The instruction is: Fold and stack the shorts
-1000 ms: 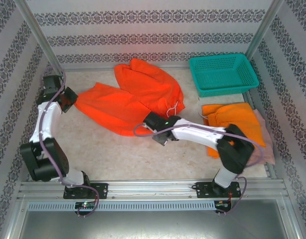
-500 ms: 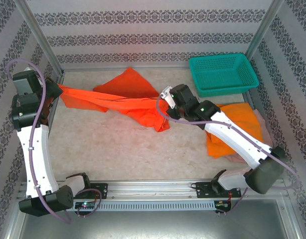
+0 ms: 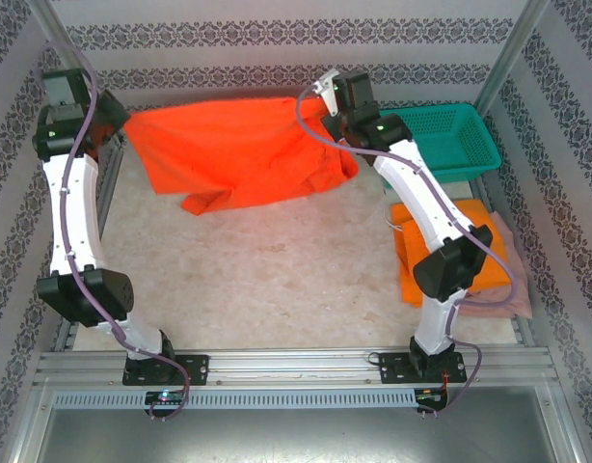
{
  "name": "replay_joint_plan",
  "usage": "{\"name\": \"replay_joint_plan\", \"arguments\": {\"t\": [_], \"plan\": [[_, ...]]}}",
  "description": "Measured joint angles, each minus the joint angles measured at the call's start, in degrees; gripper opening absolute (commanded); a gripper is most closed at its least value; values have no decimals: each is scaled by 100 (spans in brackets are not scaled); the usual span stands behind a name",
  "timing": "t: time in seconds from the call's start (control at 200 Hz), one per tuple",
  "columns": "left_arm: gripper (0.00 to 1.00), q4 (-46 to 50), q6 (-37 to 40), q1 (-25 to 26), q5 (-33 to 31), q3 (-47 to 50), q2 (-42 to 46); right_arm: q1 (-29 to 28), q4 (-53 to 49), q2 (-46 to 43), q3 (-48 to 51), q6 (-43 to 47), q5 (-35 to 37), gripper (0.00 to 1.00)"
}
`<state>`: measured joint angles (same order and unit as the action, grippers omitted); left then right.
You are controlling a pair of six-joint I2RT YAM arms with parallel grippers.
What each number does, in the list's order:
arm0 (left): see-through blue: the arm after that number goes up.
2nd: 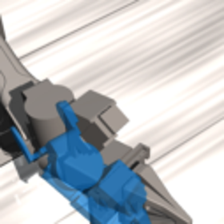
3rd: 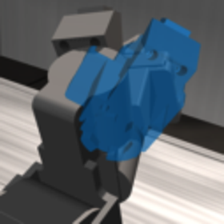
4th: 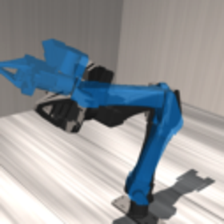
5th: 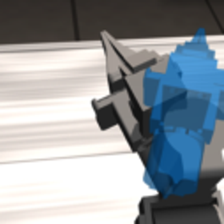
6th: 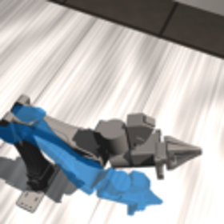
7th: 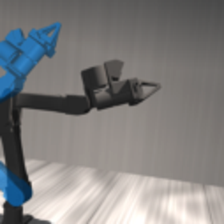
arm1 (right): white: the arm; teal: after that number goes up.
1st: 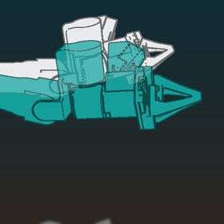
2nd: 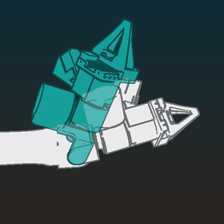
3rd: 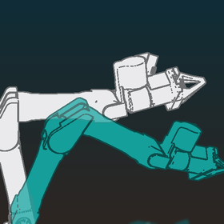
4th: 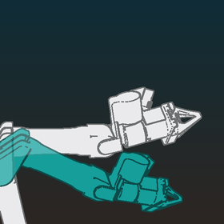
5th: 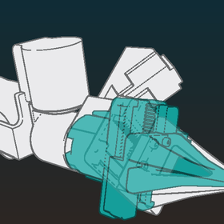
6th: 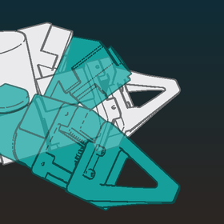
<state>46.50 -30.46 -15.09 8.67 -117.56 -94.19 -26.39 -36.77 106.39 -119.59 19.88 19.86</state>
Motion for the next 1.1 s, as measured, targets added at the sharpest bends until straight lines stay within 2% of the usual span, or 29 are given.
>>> {"name": "replay_joint_plan", "arguments": {"t": [0.1, 0.175, 0.41, 0.599, 0.709, 0.819, 0.984, 1.099], "plan": [[0, 7, 7, 4, -37, -208, 411, -17, 321, -758, 605, -13, -151, 0], [0, -85, 9, 4, -31, 131, 1108, -50, 505, -1554, 1408, -17, -352, 0], [0, -361, 9, 11, -74, 2636, 3727, -581, 723, -3453, 4087, -15, -675, 0], [0, -173, 7, 11, -142, 4350, 4586, -1357, 455, -4046, 6109, -179, -857, 0], [0, 68, 7, 11, -140, 4951, 4527, -1620, 286, -4035, 6623, -621, -1086, 0], [0, 155, 35, 11, -146, 4883, 3995, -1652, 205, -3886, 6631, -1250, -1526, 0], [0, 96, 164, 44, -280, 3825, 2697, -1622, 170, -3316, 6273, -2216, -2131, 0], [0, -59, 240, 271, -474, 2885, 1661, -1290, 138, -2957, 6074, -2798, -2549, 0]]}}
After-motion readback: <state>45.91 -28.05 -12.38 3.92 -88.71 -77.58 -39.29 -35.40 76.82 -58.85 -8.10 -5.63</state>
